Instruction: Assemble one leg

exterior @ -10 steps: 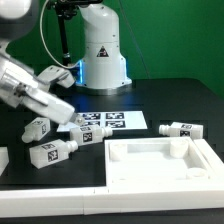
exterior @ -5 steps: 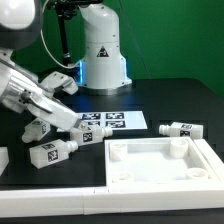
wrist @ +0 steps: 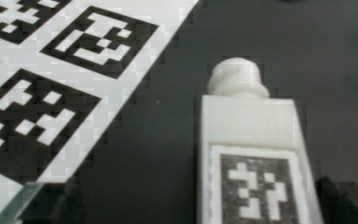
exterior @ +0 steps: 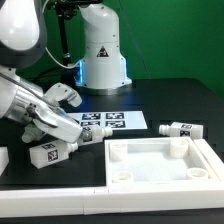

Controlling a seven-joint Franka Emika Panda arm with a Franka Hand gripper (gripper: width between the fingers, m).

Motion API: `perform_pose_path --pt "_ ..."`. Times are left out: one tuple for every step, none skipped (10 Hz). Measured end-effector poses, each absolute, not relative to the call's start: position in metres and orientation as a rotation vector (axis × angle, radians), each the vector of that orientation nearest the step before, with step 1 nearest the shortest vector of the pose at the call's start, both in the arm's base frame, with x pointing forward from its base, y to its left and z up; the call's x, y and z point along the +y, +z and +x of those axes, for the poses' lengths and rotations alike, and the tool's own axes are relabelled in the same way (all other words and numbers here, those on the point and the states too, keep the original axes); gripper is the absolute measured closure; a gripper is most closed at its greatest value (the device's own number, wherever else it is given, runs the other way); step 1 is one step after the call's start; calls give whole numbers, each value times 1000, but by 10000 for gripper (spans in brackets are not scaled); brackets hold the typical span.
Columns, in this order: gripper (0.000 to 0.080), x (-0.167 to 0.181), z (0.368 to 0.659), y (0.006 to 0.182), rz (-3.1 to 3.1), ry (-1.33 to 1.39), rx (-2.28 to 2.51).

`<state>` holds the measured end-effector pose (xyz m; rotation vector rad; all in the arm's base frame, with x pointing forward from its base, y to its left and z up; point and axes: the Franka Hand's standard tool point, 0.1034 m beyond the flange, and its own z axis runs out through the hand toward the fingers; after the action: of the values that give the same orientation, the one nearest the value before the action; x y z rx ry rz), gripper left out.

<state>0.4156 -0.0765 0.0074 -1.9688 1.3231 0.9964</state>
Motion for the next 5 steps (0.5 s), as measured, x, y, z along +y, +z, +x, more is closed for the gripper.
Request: perform_pose_path --pt "165 -77 416 7 -1969 996 1322" --pt "165 -76 415 7 -1969 997 1322" --pt "337 -76 415 7 -1969 998 1322" --pt "517 -76 415 7 -1968 998 1322" --pt "517 -76 415 7 -1968 998 1322"
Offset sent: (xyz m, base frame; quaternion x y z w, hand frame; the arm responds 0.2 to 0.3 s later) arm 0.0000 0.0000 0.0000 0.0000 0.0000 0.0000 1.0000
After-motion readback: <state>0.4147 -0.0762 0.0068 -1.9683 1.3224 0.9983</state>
